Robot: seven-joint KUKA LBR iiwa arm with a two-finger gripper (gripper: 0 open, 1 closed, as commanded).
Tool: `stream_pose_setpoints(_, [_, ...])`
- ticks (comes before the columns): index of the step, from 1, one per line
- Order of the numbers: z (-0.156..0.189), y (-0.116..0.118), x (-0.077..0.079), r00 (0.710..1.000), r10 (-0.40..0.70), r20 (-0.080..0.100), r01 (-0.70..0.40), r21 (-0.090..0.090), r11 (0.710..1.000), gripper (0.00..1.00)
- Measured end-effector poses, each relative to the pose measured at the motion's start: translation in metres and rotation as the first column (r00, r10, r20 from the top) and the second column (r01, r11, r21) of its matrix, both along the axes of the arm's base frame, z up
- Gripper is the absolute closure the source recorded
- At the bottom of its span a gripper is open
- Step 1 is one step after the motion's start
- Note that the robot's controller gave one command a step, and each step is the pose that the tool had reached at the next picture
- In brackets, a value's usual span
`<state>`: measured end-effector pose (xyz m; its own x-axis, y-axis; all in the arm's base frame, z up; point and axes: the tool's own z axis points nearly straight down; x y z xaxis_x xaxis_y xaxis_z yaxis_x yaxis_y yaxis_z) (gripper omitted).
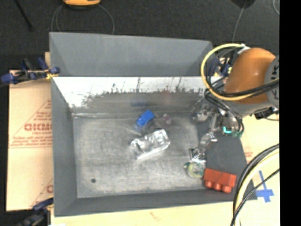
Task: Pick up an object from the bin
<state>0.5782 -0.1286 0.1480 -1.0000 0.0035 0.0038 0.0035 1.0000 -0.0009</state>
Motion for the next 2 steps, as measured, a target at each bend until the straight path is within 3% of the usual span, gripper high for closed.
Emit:
stream_pose_setpoints(1, [0.012, 0.002, 0.004, 0.997, -0.082, 0.012, 0.082, 0.001, 0.997, 0.0])
stream_pose_setpoints(2, [0.0, 0.096, 0.024, 0.997, -0.078, 0.013, 0.078, 0.005, 0.997, 0.0])
